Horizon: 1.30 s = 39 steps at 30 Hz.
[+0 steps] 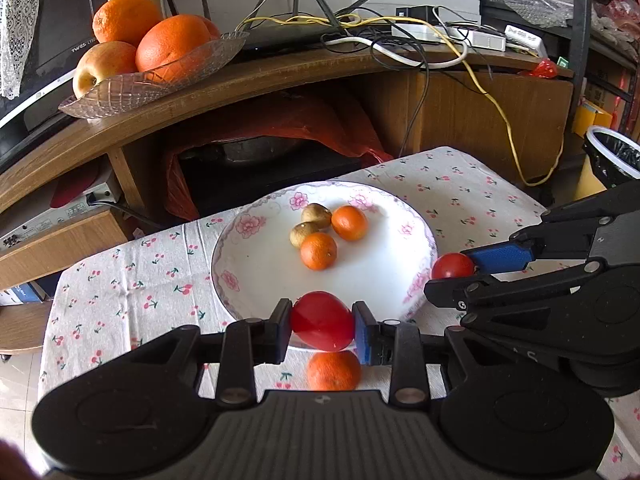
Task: Organize fruits
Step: 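Carry both red tomatoes into the white bowl and open both grippers, then withdraw both grippers from the bowl toward the last fruits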
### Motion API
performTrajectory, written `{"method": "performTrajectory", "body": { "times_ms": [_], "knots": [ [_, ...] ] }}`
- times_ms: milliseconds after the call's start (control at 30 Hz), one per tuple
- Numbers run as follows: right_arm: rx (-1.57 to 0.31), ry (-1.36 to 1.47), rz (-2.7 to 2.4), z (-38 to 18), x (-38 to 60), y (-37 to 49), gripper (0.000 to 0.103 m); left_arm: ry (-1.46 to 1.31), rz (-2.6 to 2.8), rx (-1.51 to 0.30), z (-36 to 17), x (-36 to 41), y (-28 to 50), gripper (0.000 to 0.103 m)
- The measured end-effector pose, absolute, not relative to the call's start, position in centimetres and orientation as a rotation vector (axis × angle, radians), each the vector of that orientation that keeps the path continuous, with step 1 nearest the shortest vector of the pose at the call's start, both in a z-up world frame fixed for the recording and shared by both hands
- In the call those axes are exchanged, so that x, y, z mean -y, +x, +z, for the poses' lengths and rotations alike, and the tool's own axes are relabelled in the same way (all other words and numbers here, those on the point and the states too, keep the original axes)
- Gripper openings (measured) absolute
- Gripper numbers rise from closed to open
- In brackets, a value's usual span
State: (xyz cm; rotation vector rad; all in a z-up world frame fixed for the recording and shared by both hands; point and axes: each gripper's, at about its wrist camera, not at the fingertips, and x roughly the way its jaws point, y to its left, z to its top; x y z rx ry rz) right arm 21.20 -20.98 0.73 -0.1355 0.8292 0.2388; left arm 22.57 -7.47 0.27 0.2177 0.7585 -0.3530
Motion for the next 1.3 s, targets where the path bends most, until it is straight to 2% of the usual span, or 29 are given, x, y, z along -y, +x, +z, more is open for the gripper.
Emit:
{"method": "performTrajectory", "body": {
  "times_ms": [633, 933, 1300],
  "knots": [
    [-0.826, -0.103, 0.272, -1.0, 20.4, 24.6, 0.025, 0.193, -0.312, -0.803, -1.6, 6.9, 24.8, 0.041],
    [-0.795, -0.067, 0.25, 0.0, 21.2, 24.3, 0.034, 0.185, -0.296, -0.796, -1.1, 6.6, 24.6, 0.048],
    [-0.765, -0.075, 0.229, 1.4, 21.7, 22.8, 0.034, 0.179, -0.303, -0.776, 0.1, 6.1, 23.7, 0.049]
  ]
}}
